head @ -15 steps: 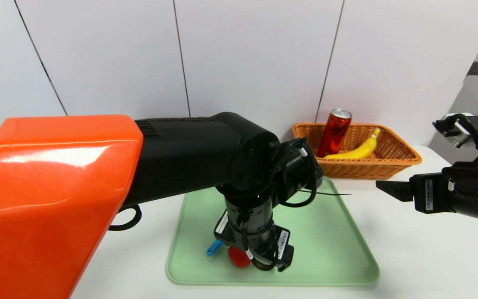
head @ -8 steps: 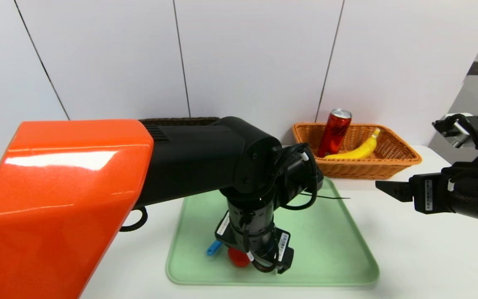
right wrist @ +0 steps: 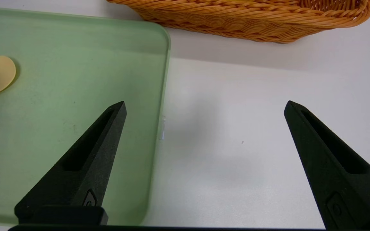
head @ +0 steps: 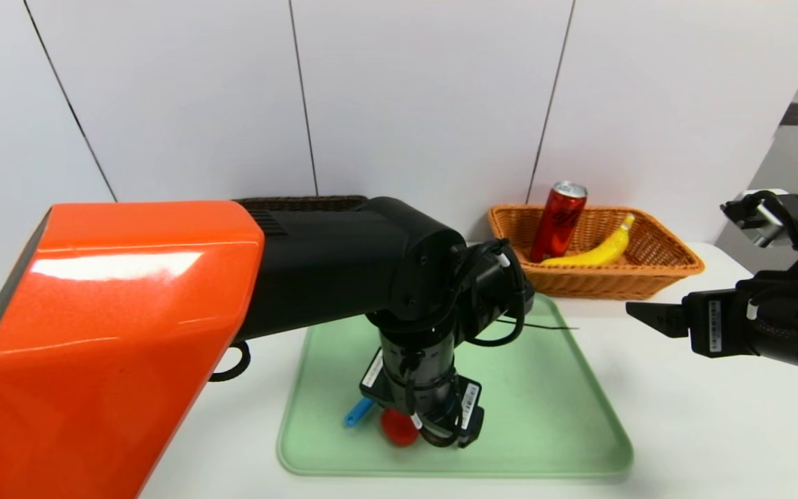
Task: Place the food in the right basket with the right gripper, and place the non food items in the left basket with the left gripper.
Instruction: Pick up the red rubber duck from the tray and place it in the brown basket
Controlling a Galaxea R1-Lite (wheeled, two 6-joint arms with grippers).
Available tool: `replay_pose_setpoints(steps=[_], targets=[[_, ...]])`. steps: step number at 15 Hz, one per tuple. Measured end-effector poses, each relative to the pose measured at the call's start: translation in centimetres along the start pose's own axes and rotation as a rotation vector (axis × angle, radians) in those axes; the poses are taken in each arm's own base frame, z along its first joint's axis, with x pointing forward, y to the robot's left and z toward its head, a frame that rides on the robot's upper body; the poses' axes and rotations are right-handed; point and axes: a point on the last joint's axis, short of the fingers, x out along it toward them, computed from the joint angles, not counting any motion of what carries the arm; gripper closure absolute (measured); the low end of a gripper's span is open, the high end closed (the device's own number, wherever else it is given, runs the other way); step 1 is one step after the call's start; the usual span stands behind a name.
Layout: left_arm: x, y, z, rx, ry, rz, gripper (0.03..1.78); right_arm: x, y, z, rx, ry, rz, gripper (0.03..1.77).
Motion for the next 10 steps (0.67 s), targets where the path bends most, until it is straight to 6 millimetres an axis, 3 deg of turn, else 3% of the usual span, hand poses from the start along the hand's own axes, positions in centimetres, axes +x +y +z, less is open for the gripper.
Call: replay_pose_setpoints(steps=[6,7,10], targets=[[0.12,-0.06,0.09,-0.001,-0.005,-0.003,1.12,0.02,-0.02,-0.04,0.001,0.002,0.000,0.10],[0.12,-0.05,0.06,-0.001,-0.003,-0.002,1.72,0.02,-0.02,-0.04,0.001,0.002,0.001,0.11],[0.04,-0.07,-0.01,-0.001,-0.001,-0.001,1.77,0.02,-0.03,-0.04,0.002,0.002,0.000,0.10]])
